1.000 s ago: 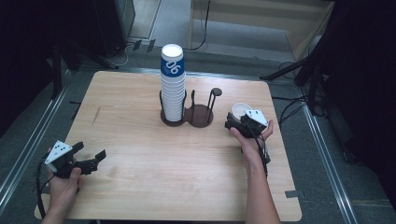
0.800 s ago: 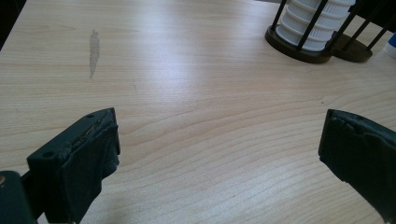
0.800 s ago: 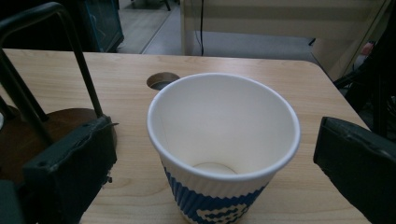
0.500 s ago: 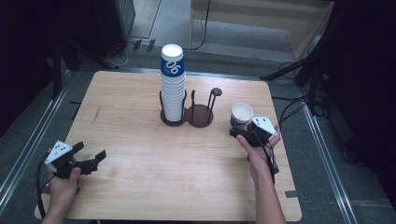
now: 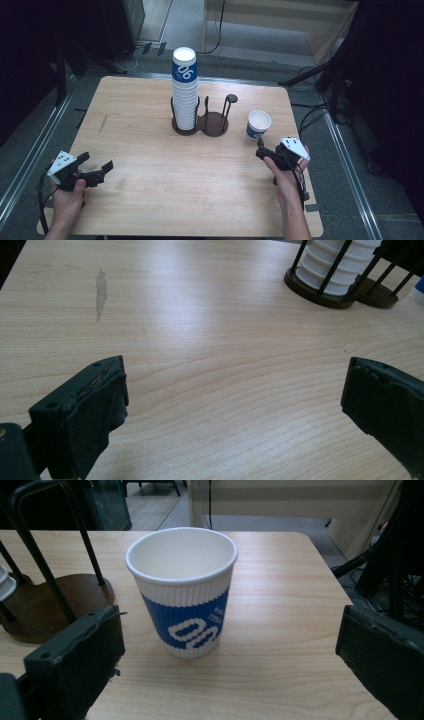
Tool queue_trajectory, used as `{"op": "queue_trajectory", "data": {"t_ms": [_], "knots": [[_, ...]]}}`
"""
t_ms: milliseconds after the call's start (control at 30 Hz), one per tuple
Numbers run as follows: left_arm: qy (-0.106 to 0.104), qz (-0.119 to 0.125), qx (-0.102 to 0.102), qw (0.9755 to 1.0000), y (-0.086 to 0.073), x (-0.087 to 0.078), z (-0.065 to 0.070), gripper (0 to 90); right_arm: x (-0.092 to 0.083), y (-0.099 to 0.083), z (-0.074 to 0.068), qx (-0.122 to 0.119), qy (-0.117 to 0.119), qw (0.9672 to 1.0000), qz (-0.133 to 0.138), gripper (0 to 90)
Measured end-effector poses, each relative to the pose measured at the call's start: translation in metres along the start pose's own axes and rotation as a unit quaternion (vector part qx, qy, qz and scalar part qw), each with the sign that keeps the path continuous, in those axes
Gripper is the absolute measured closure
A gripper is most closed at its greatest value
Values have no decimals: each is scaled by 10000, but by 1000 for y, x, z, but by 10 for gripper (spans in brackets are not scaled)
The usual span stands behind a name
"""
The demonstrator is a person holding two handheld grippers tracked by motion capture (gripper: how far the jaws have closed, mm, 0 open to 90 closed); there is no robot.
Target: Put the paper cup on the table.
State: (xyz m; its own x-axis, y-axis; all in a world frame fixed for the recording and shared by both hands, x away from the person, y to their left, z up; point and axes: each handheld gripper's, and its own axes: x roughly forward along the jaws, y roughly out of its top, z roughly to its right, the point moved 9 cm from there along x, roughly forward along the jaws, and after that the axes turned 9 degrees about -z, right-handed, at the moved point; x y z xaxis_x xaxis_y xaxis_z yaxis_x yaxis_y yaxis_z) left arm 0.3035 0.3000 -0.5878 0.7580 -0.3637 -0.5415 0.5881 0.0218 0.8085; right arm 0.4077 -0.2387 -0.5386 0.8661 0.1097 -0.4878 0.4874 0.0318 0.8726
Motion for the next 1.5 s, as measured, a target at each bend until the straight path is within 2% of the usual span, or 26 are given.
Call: {"op": "queue_trajectory", "data": {"t_ms": [667,967,1300,1500], "knots": [[37,20,-2,10000,0,-1,-1,0,-25,-45,44,162,-193,9995,-205,0],[69,20,7,10000,0,-1,-1,0,-39,-60,50,150,-192,9992,-321,0],[72,21,0,10000,0,-1,-1,0,-56,-78,58,-44,-281,9989,-367,0],[83,18,-11,10000,0,0,-1,0,-63,-83,67,116,-287,9989,-359,0]]}}
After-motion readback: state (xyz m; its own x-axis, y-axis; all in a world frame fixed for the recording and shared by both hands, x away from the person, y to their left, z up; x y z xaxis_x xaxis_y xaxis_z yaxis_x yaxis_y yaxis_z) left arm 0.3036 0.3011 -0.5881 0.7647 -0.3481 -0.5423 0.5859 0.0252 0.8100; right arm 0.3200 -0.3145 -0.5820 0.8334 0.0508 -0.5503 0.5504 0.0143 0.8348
